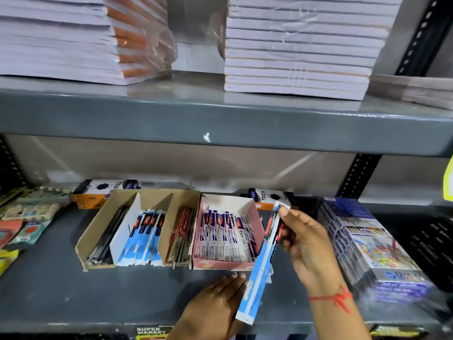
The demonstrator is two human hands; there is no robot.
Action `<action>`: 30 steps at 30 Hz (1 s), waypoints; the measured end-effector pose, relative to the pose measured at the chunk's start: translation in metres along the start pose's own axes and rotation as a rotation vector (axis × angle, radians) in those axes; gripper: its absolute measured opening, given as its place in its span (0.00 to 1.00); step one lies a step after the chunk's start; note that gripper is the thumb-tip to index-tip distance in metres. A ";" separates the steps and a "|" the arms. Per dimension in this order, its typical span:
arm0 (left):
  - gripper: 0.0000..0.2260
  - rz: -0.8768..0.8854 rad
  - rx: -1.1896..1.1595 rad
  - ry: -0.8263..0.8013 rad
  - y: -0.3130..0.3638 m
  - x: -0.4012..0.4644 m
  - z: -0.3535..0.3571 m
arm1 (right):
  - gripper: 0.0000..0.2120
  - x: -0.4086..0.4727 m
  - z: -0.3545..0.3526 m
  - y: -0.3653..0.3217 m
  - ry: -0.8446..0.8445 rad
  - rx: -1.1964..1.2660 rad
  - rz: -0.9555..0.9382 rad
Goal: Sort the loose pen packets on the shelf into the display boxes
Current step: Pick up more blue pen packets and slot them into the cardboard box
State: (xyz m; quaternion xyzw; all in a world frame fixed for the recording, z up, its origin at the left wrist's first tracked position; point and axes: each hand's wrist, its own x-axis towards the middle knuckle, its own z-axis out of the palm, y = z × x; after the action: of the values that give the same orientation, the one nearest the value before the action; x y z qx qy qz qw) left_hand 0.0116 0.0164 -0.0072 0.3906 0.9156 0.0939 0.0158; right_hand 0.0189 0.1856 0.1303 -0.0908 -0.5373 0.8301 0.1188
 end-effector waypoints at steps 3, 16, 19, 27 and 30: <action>0.23 -0.018 0.015 0.018 0.001 0.000 -0.001 | 0.09 0.003 0.003 0.003 -0.015 -0.053 -0.013; 0.30 -0.112 -0.148 0.076 0.002 -0.002 0.000 | 0.14 0.014 0.004 0.018 0.013 -0.121 -0.005; 0.26 -0.250 -0.266 0.074 0.011 -0.003 -0.001 | 0.12 0.017 0.007 0.017 0.009 -0.106 0.006; 0.16 -0.783 -1.600 0.431 0.020 -0.027 -0.031 | 0.09 0.026 0.034 0.029 -0.075 -0.109 0.031; 0.19 -0.705 -1.739 0.437 0.016 -0.046 -0.043 | 0.08 0.027 0.053 0.041 -0.124 -0.148 0.059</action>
State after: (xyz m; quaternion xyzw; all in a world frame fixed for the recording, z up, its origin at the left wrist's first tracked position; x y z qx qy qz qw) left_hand 0.0500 -0.0126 0.0356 -0.0815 0.5732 0.8002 0.1564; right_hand -0.0252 0.1313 0.1136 -0.0634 -0.6005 0.7953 0.0536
